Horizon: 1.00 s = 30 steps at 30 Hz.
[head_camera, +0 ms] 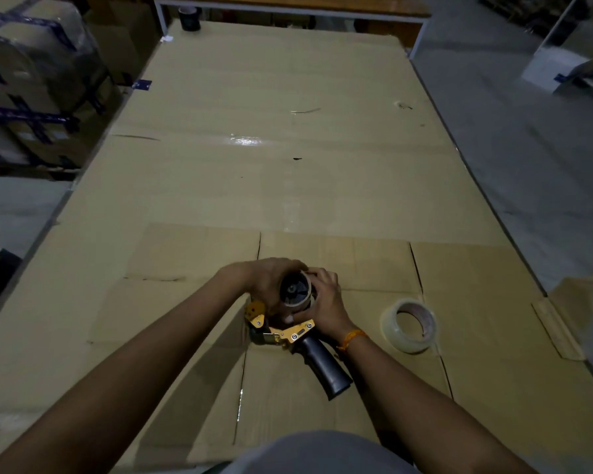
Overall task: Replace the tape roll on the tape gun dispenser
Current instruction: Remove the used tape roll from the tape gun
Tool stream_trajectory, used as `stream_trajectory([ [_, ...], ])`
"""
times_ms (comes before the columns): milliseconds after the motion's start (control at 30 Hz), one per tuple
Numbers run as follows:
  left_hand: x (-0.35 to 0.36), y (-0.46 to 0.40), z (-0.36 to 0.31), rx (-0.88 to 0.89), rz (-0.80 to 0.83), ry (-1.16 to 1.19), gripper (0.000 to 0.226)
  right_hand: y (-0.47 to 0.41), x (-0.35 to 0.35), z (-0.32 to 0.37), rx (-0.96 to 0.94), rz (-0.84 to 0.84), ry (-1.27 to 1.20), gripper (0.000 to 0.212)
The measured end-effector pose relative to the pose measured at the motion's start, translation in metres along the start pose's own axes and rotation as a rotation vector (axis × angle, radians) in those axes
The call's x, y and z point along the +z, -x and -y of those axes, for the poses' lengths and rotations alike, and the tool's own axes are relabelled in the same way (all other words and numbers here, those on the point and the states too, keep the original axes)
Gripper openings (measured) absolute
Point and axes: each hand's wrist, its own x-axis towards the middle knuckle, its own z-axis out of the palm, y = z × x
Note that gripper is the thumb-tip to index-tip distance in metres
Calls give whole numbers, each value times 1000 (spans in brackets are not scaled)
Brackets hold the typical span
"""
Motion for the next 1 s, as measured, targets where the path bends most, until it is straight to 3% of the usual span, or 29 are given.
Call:
stream_trajectory([
  [167, 23, -2, -4, 130, -260, -182, 104, 1, 2, 1, 0, -31, 17, 82],
  [333, 17, 3, -1, 149, -335, -112, 84, 1, 0, 0, -10, -28, 6, 84],
  [500, 19, 9, 2, 153, -397, -104, 85, 0, -1, 1, -5, -26, -7, 83],
  [1000, 11, 4, 7, 166, -348, -147, 80, -9, -3, -3, 16, 80, 137, 86],
])
